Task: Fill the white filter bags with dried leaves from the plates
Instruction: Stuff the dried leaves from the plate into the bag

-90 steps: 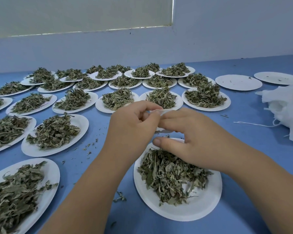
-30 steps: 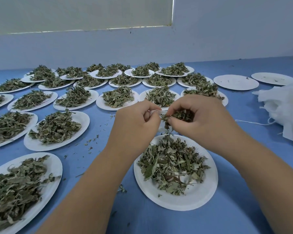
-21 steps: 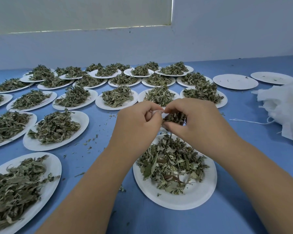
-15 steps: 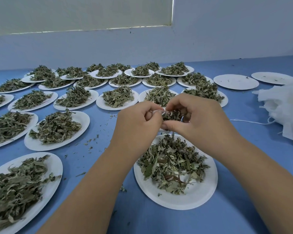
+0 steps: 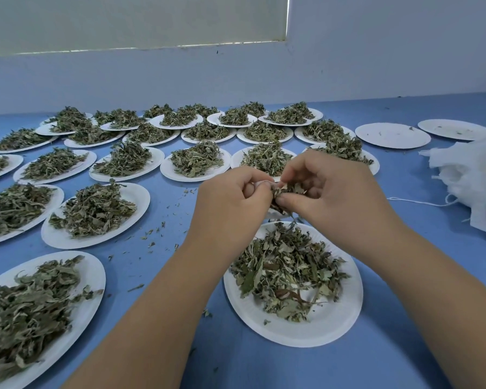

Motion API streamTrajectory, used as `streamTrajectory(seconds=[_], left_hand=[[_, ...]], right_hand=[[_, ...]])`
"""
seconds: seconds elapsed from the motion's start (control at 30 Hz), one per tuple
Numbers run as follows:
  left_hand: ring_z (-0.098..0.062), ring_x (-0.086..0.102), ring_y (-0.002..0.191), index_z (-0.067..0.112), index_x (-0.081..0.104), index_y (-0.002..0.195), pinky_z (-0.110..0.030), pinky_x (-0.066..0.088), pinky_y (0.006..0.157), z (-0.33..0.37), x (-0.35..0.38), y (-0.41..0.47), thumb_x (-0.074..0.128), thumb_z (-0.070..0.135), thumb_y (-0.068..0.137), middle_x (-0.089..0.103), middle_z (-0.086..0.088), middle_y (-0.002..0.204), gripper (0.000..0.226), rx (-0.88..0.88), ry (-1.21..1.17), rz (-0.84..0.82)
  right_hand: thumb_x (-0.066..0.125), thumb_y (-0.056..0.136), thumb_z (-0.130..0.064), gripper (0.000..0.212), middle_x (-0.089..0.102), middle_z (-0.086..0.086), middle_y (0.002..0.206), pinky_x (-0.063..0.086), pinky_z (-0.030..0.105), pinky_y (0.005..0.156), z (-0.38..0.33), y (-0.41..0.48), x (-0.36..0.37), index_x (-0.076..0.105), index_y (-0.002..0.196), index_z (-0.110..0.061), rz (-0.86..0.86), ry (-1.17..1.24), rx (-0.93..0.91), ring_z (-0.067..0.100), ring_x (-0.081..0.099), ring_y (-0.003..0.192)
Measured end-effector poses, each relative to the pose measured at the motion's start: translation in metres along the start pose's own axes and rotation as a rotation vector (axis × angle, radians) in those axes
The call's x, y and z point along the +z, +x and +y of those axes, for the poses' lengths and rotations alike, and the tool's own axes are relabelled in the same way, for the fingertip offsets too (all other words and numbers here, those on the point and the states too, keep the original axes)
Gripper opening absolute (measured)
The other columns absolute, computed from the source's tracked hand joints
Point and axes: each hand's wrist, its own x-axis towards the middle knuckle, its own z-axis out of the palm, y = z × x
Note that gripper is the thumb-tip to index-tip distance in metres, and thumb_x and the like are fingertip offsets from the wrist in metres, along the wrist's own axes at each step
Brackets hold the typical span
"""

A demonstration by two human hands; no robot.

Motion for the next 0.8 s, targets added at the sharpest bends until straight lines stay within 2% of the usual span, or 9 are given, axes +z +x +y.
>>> streamTrajectory(seconds=[0.07,0.13,0.23,0.3,0.4,0.57,0.67,0.8], left_hand=[[-0.007,0.038,0.047,0.025,0.073,0.080,-0.014,0.034,0.046,0.000,0.001,0.000,0.061,0.012,0.087,0.044,-0.001,0.050,0.019,-0.008,-0.005,0.000],[-0.006,0.038,0.046,0.025,0.073,0.079,-0.014,0.034,0.046,0.001,0.001,0.000,0.061,0.011,0.086,0.045,-0.002,0.050,0.020,-0.016,-0.010,0.004],[-0.003,0.040,0.046,0.025,0.073,0.078,-0.012,0.035,0.047,0.001,0.001,0.000,0.061,0.010,0.085,0.050,-0.005,0.051,0.020,-0.024,-0.014,0.009],[-0.004,0.041,0.047,0.024,0.073,0.077,-0.011,0.036,0.046,0.001,0.000,0.000,0.061,0.011,0.085,0.052,-0.007,0.052,0.020,-0.032,-0.017,0.011],[-0.007,0.041,0.047,0.025,0.073,0.077,-0.014,0.036,0.046,0.000,0.000,0.001,0.061,0.012,0.085,0.054,-0.013,0.056,0.020,-0.043,-0.021,0.007],[-0.004,0.040,0.044,0.025,0.073,0.076,-0.009,0.032,0.043,0.002,0.000,0.002,0.061,0.013,0.085,0.059,-0.014,0.059,0.019,-0.045,-0.035,0.021],[-0.004,0.035,0.041,0.024,0.073,0.075,-0.010,0.028,0.042,0.002,-0.002,0.002,0.061,0.012,0.086,0.049,-0.009,0.051,0.020,-0.049,-0.057,0.031],[-0.004,0.034,0.040,0.019,0.074,0.076,-0.006,0.028,0.041,0.004,-0.001,0.001,0.061,0.010,0.086,0.047,-0.009,0.053,0.018,-0.053,-0.091,0.011]], right_hand=[[0.079,0.075,-0.018,0.019,0.057,-0.019,0.066,0.041,0.009,0.060,-0.002,-0.001,0.002,0.065,0.079,-0.030,0.023,-0.082,-0.044,-0.004,0.054,0.065],[0.078,0.077,-0.017,0.013,0.058,-0.021,0.070,0.042,0.009,0.064,-0.004,0.000,0.002,0.070,0.081,-0.027,0.011,-0.115,-0.074,-0.003,0.055,0.070],[0.077,0.078,-0.016,0.011,0.062,-0.015,0.078,0.046,0.019,0.073,-0.006,0.000,0.001,0.074,0.085,-0.023,-0.022,-0.117,-0.124,0.003,0.057,0.075],[0.078,0.078,-0.014,0.011,0.065,-0.010,0.081,0.044,0.017,0.073,-0.007,0.000,0.000,0.075,0.086,-0.021,-0.027,-0.097,-0.156,0.003,0.057,0.076],[0.076,0.080,-0.012,0.013,0.064,-0.010,0.084,0.043,0.012,0.072,-0.006,-0.002,0.002,0.077,0.089,-0.022,-0.003,-0.088,-0.165,0.002,0.056,0.078],[0.072,0.083,-0.012,0.015,0.059,-0.011,0.089,0.049,0.028,0.076,-0.005,-0.002,0.007,0.077,0.093,-0.023,-0.023,-0.032,-0.106,0.006,0.056,0.083],[0.065,0.085,-0.005,0.025,0.058,-0.015,0.090,0.052,0.032,0.077,-0.004,-0.002,0.006,0.075,0.098,-0.024,-0.031,-0.015,-0.123,0.006,0.058,0.086],[0.068,0.080,0.001,0.033,0.060,-0.017,0.086,0.054,0.026,0.074,-0.006,-0.004,0.010,0.072,0.100,-0.025,0.093,0.044,-0.135,0.005,0.061,0.083]])
